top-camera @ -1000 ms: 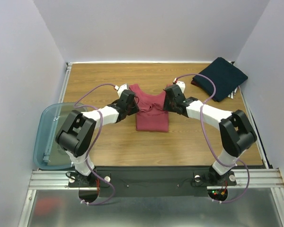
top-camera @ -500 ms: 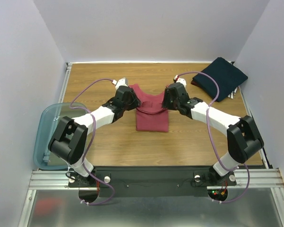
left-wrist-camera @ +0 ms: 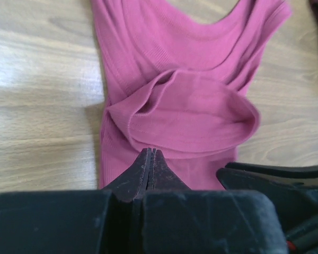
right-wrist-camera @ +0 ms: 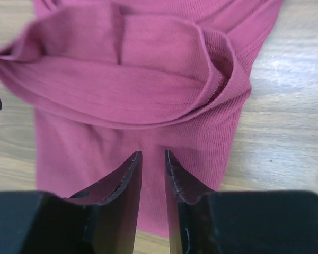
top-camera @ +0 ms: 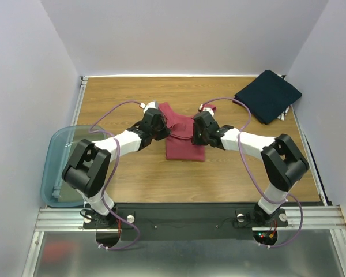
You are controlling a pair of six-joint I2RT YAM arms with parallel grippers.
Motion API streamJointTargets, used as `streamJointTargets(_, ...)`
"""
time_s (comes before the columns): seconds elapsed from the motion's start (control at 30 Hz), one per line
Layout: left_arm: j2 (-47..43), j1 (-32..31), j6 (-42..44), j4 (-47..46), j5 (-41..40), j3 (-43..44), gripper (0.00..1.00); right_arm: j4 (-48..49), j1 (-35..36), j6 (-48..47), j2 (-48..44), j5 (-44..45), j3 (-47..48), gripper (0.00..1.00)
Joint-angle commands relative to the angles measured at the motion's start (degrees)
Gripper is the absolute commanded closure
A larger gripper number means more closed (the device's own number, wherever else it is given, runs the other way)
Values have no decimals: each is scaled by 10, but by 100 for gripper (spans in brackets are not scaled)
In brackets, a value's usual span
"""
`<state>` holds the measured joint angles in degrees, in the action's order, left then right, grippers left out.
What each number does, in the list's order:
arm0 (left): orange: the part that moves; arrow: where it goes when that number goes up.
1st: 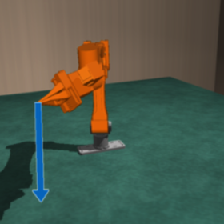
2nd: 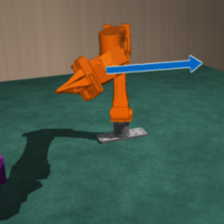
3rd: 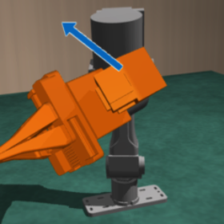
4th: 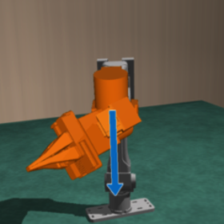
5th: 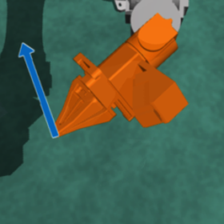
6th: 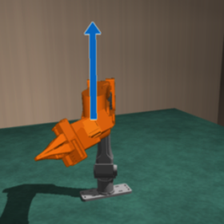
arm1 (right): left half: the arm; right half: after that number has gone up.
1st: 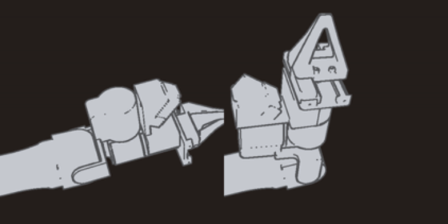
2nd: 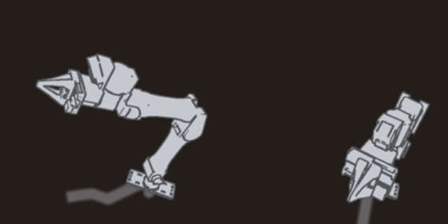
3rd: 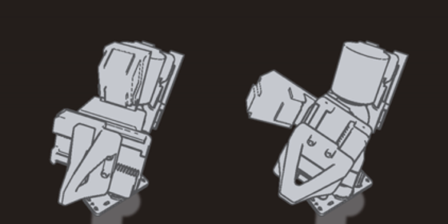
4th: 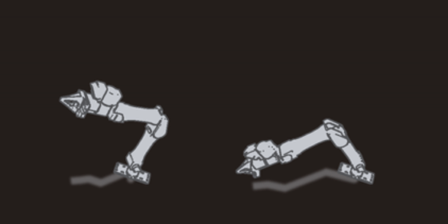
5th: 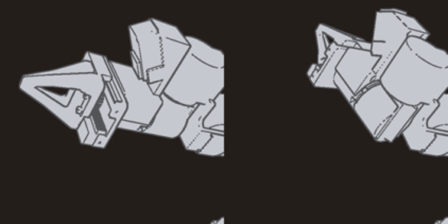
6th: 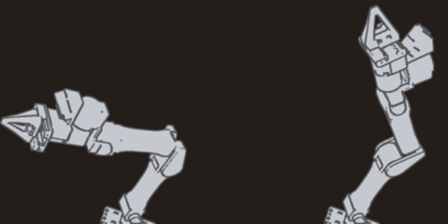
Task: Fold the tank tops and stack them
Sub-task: Fold the tank top
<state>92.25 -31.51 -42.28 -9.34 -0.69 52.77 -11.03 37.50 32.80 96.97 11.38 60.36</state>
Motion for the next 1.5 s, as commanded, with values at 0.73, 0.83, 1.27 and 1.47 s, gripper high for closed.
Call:
streamJointTargets(0.73, 19, 0, 50, 47, -1, 113, 73, 25, -41, -18, 136, 58, 158, 72)
streamJointTargets(0.83, 6, -1, 31, 34, 4, 73, 87, 25, -53, -12, 141, 60, 164, 73)
streamJointTargets(1.27, 116, -9, 8, 0, -10, 101, 98, 25, -57, -26, 87, 51, 160, 73)
streamJointTargets(1.47, 138, -8, -22, 2, -35, 108, 93, 29, -51, -16, 67, 34, 80, 73)
